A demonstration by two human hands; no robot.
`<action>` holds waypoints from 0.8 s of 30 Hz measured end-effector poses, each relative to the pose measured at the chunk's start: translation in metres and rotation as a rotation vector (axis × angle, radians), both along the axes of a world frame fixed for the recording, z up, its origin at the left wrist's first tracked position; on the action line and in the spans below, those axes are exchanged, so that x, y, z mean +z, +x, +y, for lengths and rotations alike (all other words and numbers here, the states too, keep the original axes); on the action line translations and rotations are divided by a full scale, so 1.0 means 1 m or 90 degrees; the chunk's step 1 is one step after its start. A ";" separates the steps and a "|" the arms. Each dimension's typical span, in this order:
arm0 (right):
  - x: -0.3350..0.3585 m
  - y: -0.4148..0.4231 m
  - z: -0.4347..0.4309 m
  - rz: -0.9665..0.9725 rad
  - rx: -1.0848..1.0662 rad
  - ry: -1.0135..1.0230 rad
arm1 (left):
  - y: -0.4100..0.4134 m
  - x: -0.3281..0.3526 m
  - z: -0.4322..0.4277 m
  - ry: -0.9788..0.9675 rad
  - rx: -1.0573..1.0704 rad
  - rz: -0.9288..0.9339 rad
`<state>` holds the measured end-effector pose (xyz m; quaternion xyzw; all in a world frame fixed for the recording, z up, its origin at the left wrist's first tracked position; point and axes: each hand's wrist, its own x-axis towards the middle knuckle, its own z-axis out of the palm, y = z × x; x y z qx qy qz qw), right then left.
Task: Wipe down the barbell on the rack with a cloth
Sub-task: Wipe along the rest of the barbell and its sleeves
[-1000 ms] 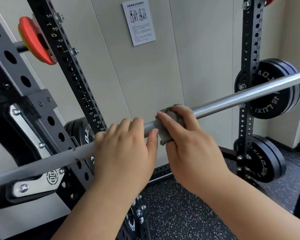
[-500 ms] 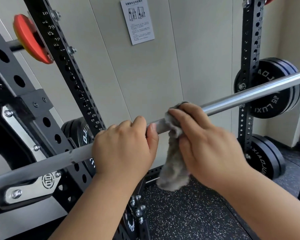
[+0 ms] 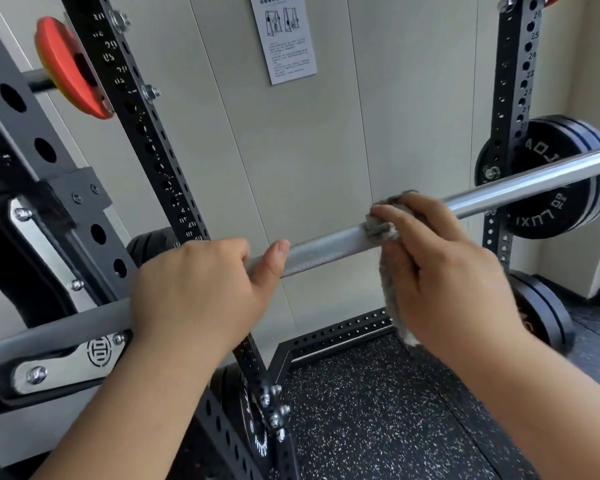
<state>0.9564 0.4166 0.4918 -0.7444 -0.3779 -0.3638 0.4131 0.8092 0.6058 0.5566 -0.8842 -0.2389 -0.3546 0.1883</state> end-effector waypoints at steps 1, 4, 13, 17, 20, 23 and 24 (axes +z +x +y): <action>-0.003 -0.008 0.009 0.000 0.004 0.000 | 0.002 -0.002 -0.001 0.002 0.003 0.001; -0.009 -0.027 0.032 -0.031 0.060 -0.039 | 0.006 -0.005 -0.001 0.005 0.003 -0.010; -0.016 -0.021 0.026 -0.031 -0.001 -0.018 | 0.010 -0.050 -0.021 0.073 0.006 -0.095; -0.013 -0.016 0.030 -0.076 0.050 -0.085 | 0.012 -0.039 -0.014 0.083 -0.020 -0.088; -0.012 0.000 0.015 -0.104 0.008 -0.047 | 0.011 -0.030 -0.014 0.057 -0.049 -0.063; -0.013 -0.007 0.023 -0.024 -0.009 0.021 | 0.012 -0.015 -0.019 0.010 -0.032 -0.014; -0.014 -0.014 0.031 -0.009 0.004 0.017 | 0.012 -0.009 -0.020 -0.004 -0.010 0.014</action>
